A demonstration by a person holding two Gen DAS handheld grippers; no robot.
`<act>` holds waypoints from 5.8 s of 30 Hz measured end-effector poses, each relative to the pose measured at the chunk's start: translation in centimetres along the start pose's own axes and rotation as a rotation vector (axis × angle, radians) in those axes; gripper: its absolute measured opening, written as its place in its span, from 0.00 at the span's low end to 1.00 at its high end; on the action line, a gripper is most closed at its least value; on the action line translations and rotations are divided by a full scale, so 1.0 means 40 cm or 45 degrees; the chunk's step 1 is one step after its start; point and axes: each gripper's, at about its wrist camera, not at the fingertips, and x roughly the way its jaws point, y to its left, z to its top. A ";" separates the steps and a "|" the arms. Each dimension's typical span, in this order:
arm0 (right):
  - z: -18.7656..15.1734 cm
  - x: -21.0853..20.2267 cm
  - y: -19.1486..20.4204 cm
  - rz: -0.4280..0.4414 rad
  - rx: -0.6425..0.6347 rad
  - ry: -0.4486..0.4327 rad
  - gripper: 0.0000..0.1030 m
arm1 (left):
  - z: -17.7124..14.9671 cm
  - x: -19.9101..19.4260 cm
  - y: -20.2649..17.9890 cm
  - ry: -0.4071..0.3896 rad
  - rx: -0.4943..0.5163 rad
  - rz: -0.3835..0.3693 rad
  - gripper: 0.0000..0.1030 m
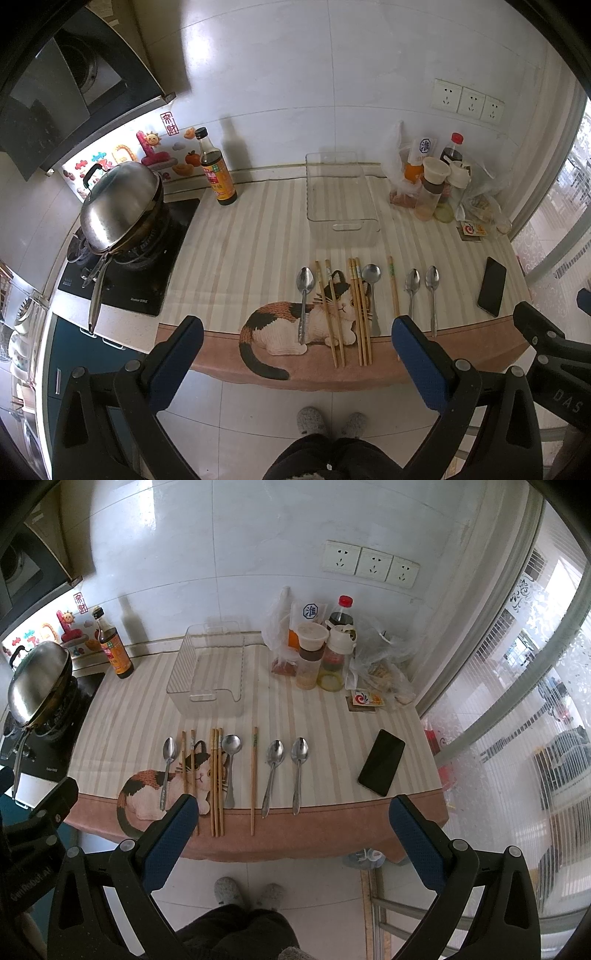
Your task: Organize utensils
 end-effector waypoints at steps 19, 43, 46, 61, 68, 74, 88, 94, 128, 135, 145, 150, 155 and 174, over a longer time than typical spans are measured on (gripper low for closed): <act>0.005 0.001 0.000 0.002 -0.001 0.000 1.00 | 0.004 0.010 -0.012 -0.001 0.001 0.003 1.00; 0.017 -0.001 0.000 0.002 0.005 -0.008 1.00 | 0.044 0.029 -0.037 -0.003 -0.003 0.004 1.00; 0.017 -0.001 0.000 0.003 0.005 -0.009 1.00 | 0.052 0.030 -0.037 -0.004 -0.003 0.003 1.00; 0.060 0.039 -0.004 0.045 0.057 0.001 1.00 | 0.090 0.051 0.010 -0.022 -0.038 0.024 1.00; 0.088 0.196 -0.021 0.141 0.134 0.078 0.99 | 0.105 0.230 0.037 0.074 -0.130 0.107 1.00; 0.071 0.386 -0.020 0.220 0.169 0.199 0.75 | 0.072 0.431 0.053 0.293 -0.187 0.063 1.00; 0.012 0.705 0.039 0.378 0.304 0.539 0.34 | -0.014 0.786 -0.029 0.703 -0.226 -0.284 0.40; 0.004 0.739 0.050 0.340 0.306 0.590 0.34 | -0.023 0.868 -0.061 0.764 -0.186 -0.287 0.12; -0.047 0.874 0.182 0.215 0.051 0.776 0.07 | -0.066 0.830 0.022 0.733 -0.150 -0.203 0.09; -0.032 0.869 0.226 0.167 0.007 0.772 0.06 | -0.055 0.826 -0.029 0.712 -0.099 -0.150 0.04; -0.049 0.746 0.212 0.261 0.065 0.642 0.06 | -0.029 0.678 -0.089 0.540 -0.065 -0.096 0.04; -0.001 0.648 0.170 0.343 0.086 0.547 0.06 | 0.032 0.557 -0.106 0.427 -0.081 -0.114 0.04; 0.149 0.577 0.118 0.453 0.119 0.427 0.06 | 0.178 0.469 -0.088 0.298 -0.085 -0.194 0.04; 0.706 0.908 0.297 0.477 0.121 0.436 0.06 | 0.671 0.924 -0.052 0.523 -0.132 -0.398 0.04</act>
